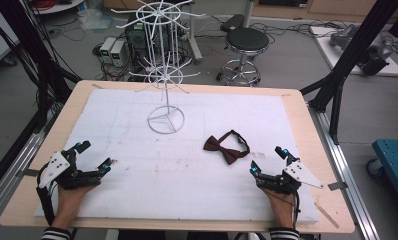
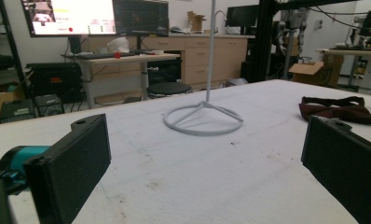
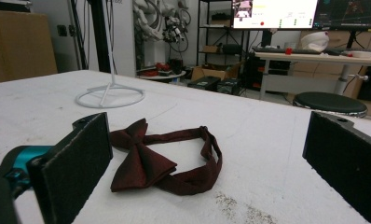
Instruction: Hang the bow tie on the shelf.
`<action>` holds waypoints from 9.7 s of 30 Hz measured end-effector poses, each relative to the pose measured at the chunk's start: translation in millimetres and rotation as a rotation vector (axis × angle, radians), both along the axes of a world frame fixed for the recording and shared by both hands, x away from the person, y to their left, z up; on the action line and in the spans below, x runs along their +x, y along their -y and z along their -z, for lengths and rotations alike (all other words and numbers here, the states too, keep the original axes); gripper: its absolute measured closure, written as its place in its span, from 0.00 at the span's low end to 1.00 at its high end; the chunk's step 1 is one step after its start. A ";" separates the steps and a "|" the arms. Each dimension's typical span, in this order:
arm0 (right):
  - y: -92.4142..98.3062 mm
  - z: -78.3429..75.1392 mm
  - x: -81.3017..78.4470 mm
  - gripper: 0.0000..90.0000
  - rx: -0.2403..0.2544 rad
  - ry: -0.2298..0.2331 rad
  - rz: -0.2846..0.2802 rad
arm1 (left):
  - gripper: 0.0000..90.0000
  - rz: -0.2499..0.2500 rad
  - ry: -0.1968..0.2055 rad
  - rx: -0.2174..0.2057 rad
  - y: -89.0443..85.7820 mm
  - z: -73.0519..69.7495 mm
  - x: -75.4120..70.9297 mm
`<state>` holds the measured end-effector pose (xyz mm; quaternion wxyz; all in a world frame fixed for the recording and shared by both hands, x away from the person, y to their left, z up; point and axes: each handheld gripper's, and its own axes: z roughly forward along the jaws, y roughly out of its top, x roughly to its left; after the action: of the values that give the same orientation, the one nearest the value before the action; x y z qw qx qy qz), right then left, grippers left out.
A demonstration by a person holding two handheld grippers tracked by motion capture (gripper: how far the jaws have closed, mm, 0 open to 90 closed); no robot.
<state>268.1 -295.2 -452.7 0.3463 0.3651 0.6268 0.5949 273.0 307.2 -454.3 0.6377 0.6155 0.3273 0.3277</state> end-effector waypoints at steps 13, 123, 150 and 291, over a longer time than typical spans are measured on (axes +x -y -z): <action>-0.6 -0.3 -0.2 0.01 -0.008 0.006 -0.002 | 0.02 -0.001 -0.003 -0.012 -1.9 0.2 0.6; -116.5 -62.5 132.1 0.06 -0.769 -0.614 -0.484 | 0.02 -0.001 0.014 -0.004 -0.5 0.4 -1.0; -124.5 -47.1 141.8 0.63 -0.851 -0.741 -0.550 | 0.02 -0.001 0.015 -0.005 -0.6 0.5 -1.0; -148.6 -186.0 174.5 0.86 -0.046 -0.197 -0.259 | 0.02 -0.002 0.021 -0.017 -1.5 0.8 -1.5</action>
<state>442.7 -146.5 -266.7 0.2120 0.3295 0.7131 0.5814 271.5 308.8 -455.1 0.6460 0.6062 0.3240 0.3320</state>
